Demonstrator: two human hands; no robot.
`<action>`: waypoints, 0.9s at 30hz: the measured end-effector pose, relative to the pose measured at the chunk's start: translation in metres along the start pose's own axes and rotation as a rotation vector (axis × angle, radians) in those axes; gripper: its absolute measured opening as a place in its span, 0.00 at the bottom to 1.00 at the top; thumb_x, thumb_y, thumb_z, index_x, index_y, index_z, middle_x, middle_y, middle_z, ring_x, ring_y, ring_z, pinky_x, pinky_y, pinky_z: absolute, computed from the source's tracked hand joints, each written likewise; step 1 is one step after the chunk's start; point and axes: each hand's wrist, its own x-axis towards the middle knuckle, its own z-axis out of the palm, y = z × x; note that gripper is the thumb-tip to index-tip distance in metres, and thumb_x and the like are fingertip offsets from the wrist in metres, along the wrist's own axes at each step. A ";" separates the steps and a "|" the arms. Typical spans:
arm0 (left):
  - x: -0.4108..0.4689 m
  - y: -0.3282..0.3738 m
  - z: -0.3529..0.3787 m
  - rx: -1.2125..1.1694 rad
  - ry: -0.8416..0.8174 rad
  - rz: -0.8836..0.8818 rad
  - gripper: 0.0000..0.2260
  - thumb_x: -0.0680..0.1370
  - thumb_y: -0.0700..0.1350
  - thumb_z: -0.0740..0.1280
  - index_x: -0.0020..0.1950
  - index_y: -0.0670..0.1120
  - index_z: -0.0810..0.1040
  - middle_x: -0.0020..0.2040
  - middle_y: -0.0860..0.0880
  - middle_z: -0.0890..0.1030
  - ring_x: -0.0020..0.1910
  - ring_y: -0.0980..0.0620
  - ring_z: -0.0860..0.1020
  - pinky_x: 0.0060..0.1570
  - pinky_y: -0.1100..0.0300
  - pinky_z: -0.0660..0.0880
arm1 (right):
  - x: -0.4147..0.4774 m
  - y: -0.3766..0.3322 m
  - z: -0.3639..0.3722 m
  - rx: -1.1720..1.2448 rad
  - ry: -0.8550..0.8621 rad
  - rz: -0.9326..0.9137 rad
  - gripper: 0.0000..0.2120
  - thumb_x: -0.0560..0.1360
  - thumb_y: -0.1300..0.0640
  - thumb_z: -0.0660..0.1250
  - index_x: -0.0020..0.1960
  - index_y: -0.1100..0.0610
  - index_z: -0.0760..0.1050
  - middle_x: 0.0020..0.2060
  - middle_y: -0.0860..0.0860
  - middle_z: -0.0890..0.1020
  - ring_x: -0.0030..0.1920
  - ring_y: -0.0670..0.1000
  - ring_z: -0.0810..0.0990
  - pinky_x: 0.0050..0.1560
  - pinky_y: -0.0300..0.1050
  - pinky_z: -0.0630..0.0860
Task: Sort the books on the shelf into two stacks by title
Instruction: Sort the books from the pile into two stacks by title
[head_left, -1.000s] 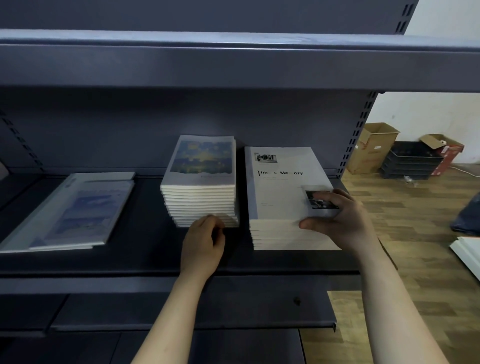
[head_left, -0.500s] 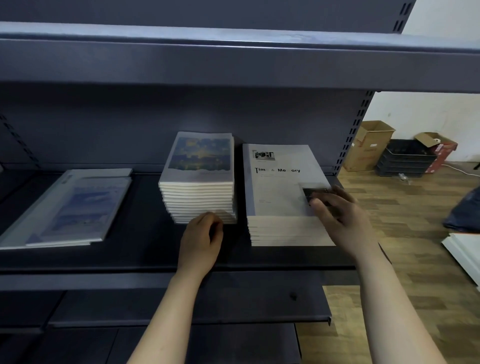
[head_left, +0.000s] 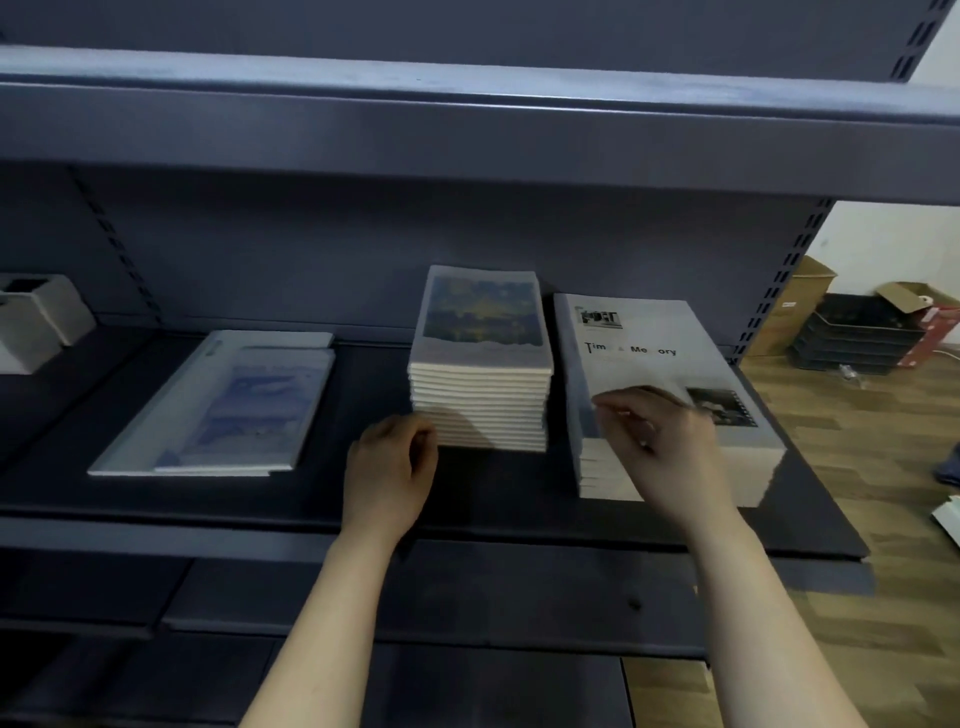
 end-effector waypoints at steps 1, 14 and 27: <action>0.000 -0.008 -0.007 0.010 0.004 -0.019 0.04 0.76 0.42 0.65 0.49 0.48 0.78 0.45 0.51 0.79 0.45 0.50 0.75 0.46 0.50 0.75 | 0.001 -0.006 0.009 0.011 -0.021 -0.015 0.05 0.75 0.61 0.68 0.49 0.55 0.82 0.42 0.49 0.82 0.40 0.49 0.81 0.40 0.48 0.78; 0.009 -0.111 -0.089 0.262 0.051 -0.260 0.04 0.74 0.40 0.67 0.46 0.44 0.80 0.46 0.42 0.79 0.49 0.38 0.75 0.50 0.47 0.70 | 0.005 -0.066 0.104 0.105 -0.181 -0.047 0.07 0.75 0.61 0.68 0.51 0.53 0.82 0.46 0.44 0.83 0.49 0.42 0.80 0.50 0.37 0.76; 0.030 -0.151 -0.124 0.382 -0.102 -0.598 0.38 0.65 0.69 0.68 0.66 0.45 0.71 0.61 0.39 0.73 0.60 0.36 0.70 0.56 0.43 0.71 | -0.012 -0.069 0.154 0.030 -0.316 0.049 0.07 0.74 0.59 0.69 0.49 0.49 0.81 0.45 0.42 0.80 0.47 0.39 0.78 0.48 0.29 0.71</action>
